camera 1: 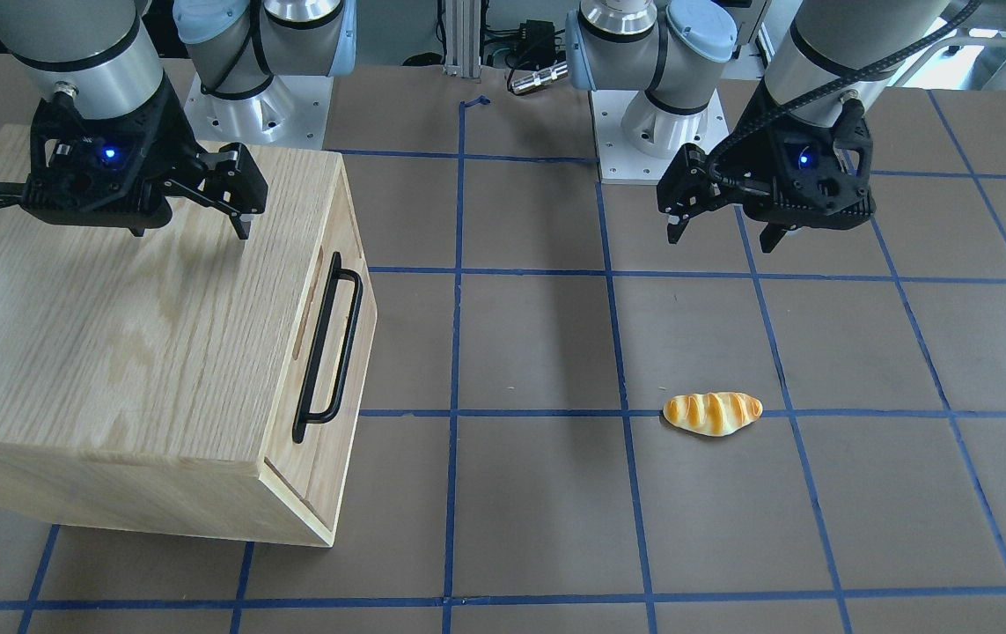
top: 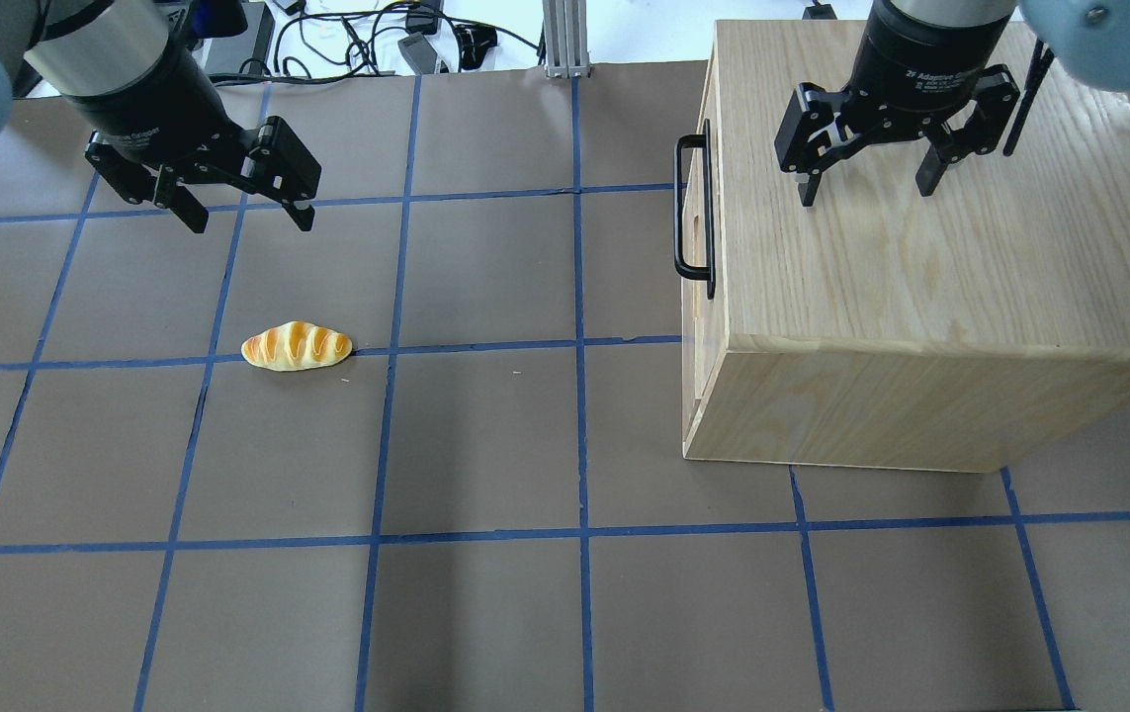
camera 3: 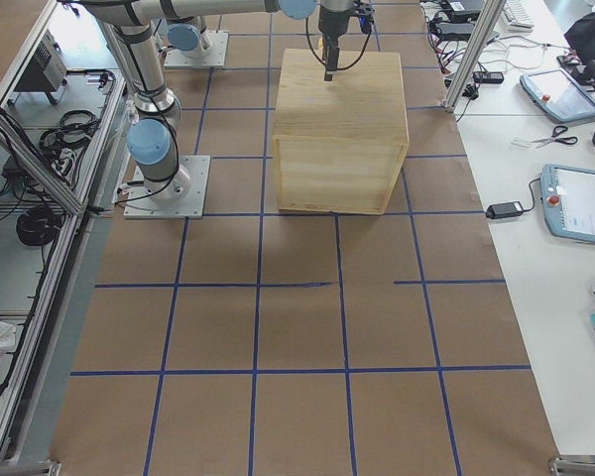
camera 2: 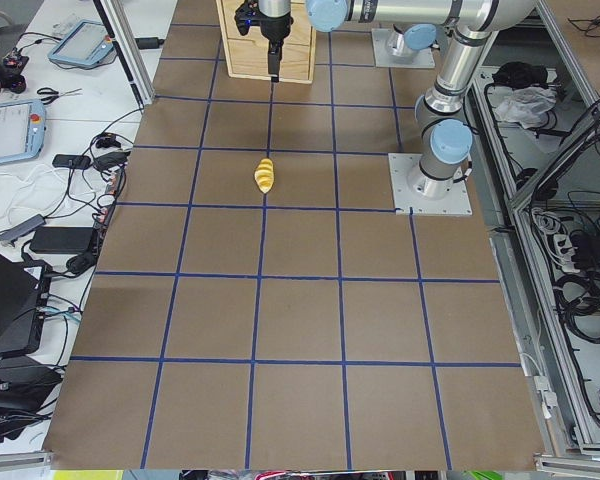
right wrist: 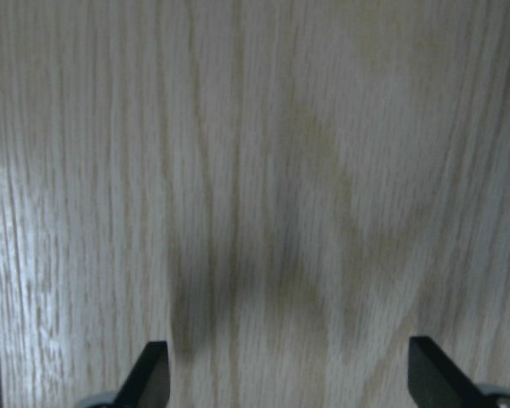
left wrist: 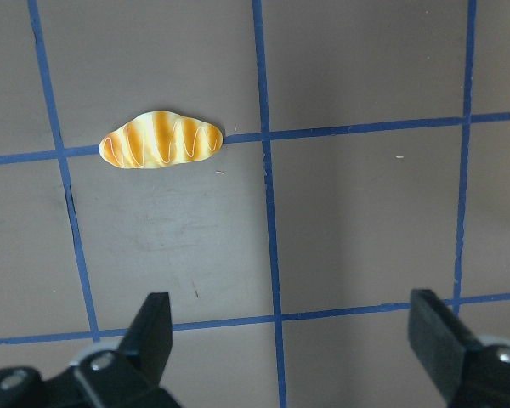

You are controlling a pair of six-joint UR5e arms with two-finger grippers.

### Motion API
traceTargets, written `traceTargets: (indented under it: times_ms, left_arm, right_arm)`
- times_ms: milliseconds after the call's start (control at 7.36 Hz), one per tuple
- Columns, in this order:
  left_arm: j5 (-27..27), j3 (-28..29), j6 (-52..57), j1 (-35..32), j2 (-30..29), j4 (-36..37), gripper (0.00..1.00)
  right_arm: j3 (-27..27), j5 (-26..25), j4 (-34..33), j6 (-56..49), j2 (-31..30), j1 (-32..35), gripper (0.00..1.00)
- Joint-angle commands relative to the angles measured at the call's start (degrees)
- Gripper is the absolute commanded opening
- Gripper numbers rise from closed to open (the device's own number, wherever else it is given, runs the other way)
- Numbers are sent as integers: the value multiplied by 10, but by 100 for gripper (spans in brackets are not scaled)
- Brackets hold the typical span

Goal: Open upper drawer

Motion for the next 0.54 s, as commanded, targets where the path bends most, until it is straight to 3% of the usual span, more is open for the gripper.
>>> traceTargets:
  times_ms: [0, 408]
  left_arm:
    - [1, -3, -5, -4, -17, 8, 100]
    - [-10, -4, -7, -4, -21, 33, 100]
  right_arm:
    - [0, 0, 0, 1, 0, 0, 100]
    - [0, 0, 0, 1, 0, 0, 100]
